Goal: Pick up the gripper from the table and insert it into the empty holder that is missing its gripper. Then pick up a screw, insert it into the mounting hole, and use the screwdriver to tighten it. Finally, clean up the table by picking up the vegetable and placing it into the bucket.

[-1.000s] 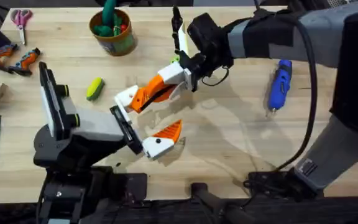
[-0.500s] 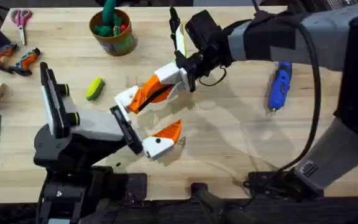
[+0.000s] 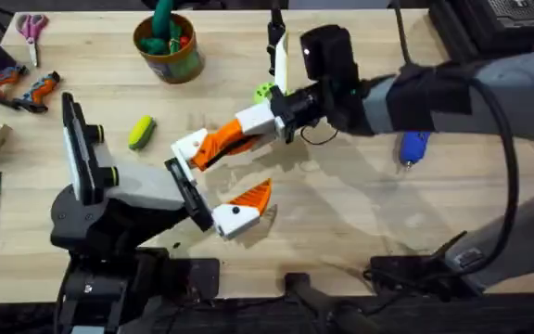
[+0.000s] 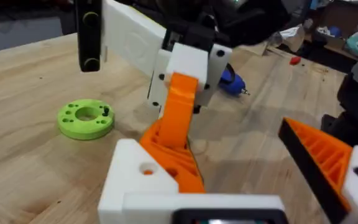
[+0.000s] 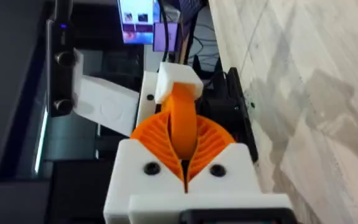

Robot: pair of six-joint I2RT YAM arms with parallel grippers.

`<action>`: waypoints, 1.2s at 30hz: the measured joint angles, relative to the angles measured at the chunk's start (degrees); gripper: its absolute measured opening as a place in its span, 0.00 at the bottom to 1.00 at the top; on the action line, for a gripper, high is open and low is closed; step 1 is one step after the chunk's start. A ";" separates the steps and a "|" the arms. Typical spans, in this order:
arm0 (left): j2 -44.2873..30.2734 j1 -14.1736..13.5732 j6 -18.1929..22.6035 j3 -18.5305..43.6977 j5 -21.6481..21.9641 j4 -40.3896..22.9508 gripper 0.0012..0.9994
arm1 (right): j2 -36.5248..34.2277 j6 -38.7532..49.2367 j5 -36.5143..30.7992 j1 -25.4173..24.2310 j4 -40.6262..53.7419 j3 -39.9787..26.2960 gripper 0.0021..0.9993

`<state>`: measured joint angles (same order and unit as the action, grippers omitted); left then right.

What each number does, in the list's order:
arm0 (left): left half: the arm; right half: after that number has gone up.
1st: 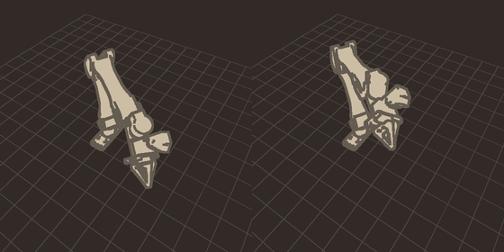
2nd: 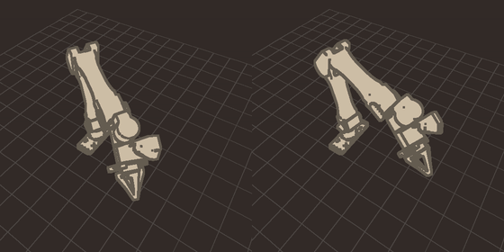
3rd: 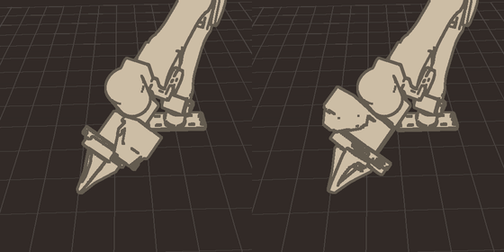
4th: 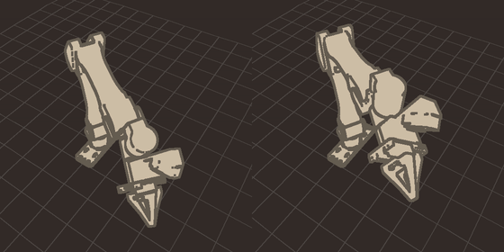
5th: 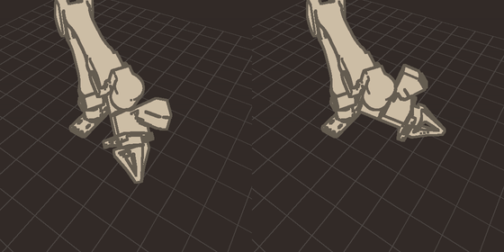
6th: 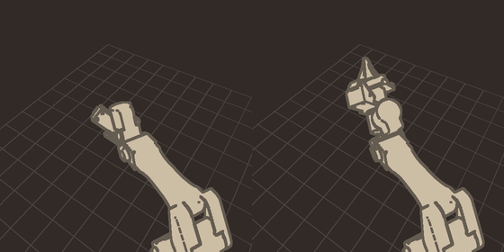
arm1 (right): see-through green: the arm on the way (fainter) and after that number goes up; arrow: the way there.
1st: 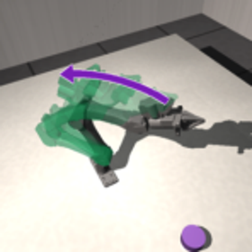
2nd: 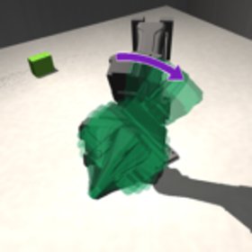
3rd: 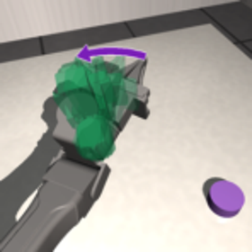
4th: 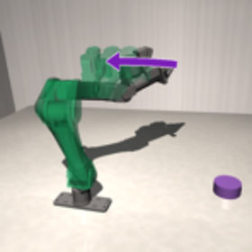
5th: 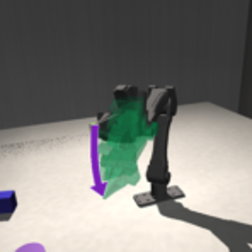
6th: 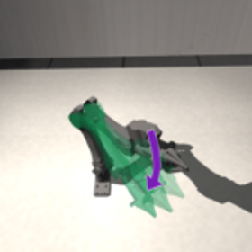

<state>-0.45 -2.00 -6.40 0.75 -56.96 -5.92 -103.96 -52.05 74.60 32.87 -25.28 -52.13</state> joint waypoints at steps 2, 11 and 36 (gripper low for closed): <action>-0.38 0.00 -0.14 0.00 0.19 -0.02 0.99 | 0.19 -5.03 -1.48 0.27 -5.45 2.11 0.01; -0.74 0.56 -0.30 -0.02 3.30 0.28 0.99 | 0.19 -15.96 -9.47 2.76 -14.84 3.55 0.01; -0.74 0.66 -0.95 0.00 3.64 0.22 0.99 | 0.21 -17.38 -11.91 3.32 -15.12 3.55 0.01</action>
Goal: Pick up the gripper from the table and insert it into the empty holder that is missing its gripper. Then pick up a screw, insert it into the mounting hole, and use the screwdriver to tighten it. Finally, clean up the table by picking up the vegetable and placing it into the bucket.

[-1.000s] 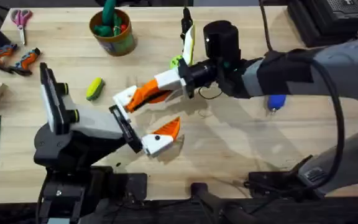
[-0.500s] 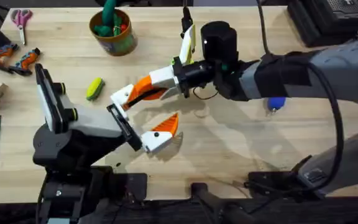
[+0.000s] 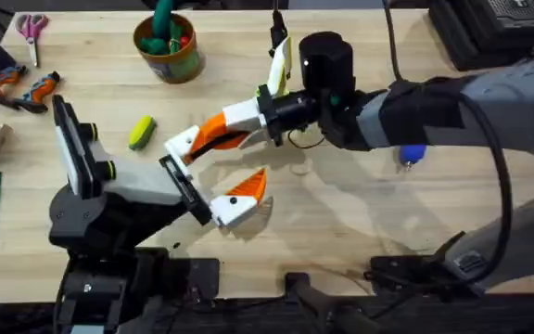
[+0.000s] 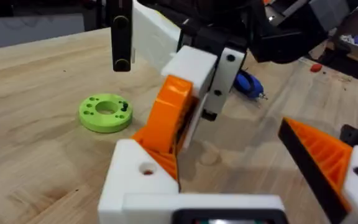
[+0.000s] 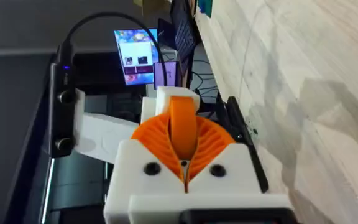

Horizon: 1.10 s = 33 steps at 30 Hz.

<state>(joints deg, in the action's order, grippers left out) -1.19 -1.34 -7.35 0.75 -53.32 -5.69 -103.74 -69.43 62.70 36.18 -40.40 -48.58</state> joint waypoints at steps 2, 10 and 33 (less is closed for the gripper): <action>0.01 0.00 0.00 -0.01 -0.04 0.00 0.99 | 0.00 0.00 0.15 0.00 0.02 0.00 0.01; 0.02 0.00 0.28 0.00 -0.89 -0.04 0.99 | -0.15 0.15 1.81 -0.44 0.72 0.04 0.18; 0.57 -0.79 2.64 0.02 -5.61 -0.48 0.99 | -2.40 0.64 6.45 -3.53 1.73 1.22 0.99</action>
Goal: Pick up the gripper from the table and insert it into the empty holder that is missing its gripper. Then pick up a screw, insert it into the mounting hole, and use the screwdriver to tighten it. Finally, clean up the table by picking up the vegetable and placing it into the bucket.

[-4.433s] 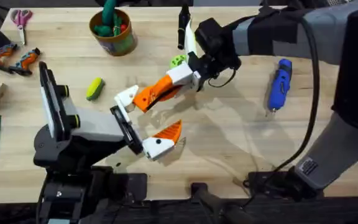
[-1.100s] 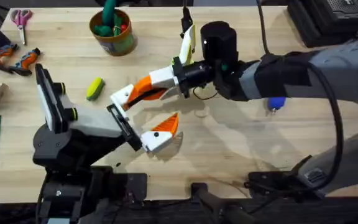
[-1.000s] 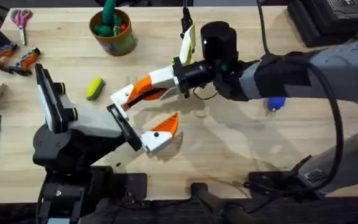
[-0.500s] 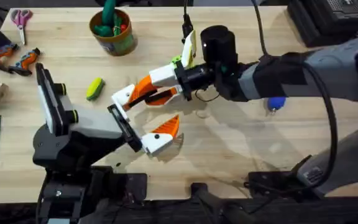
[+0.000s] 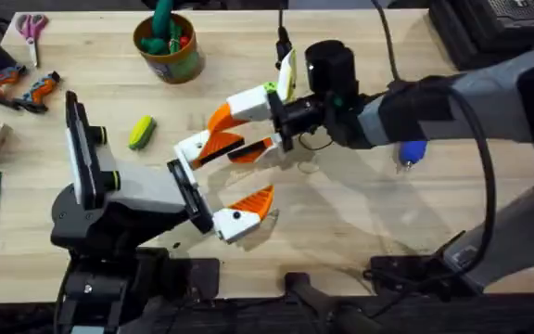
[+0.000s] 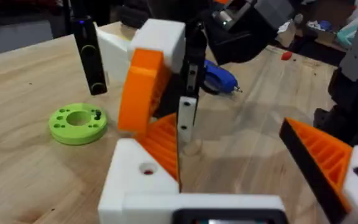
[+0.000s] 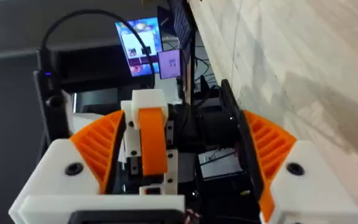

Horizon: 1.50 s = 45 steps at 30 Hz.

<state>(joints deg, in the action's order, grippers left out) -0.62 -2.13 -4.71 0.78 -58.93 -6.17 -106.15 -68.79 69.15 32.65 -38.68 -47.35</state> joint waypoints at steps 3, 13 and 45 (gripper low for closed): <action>0.00 0.00 0.01 0.00 -0.03 0.00 0.99 | 0.00 0.48 1.27 -2.68 -0.02 0.00 0.99; -0.01 0.00 0.02 0.00 -0.05 0.00 0.99 | 0.01 18.14 3.44 -19.32 0.09 -0.08 0.99; -0.01 0.00 0.04 0.00 -0.07 0.00 0.99 | 3.23 81.65 -57.79 -9.09 89.57 -42.60 0.99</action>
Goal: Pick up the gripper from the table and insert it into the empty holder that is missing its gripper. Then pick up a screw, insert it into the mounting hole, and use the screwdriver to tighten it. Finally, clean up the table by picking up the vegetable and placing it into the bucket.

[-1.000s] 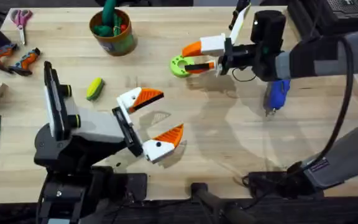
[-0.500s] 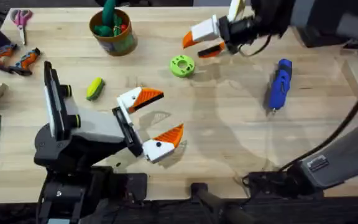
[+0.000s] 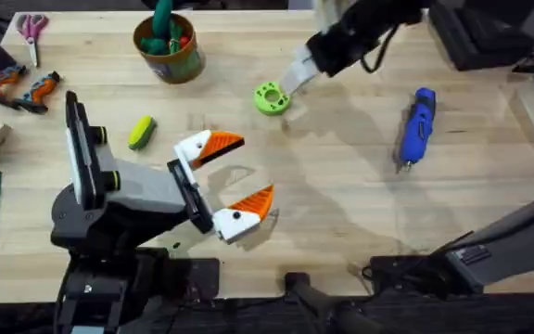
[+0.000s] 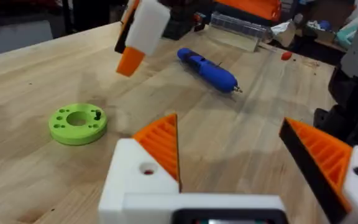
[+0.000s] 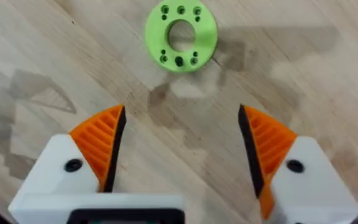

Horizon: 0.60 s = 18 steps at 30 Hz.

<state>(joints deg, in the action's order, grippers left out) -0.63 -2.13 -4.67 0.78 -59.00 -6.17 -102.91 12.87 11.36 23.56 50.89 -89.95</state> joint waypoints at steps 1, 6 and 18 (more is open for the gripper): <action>0.01 0.00 0.00 0.00 0.00 -0.02 0.99 | -0.02 0.52 -1.60 1.23 0.00 0.00 0.99; 0.00 0.00 0.02 0.00 0.00 0.00 0.99 | -0.01 2.86 -6.08 5.55 -0.36 0.00 0.99; 0.01 0.00 0.02 0.00 0.00 0.00 0.99 | -4.02 -5.12 -7.09 5.65 -3.41 -0.17 0.99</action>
<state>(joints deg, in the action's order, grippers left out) -0.62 -2.13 -4.64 0.78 -59.00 -6.17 -106.93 7.75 4.27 29.21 47.48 -90.13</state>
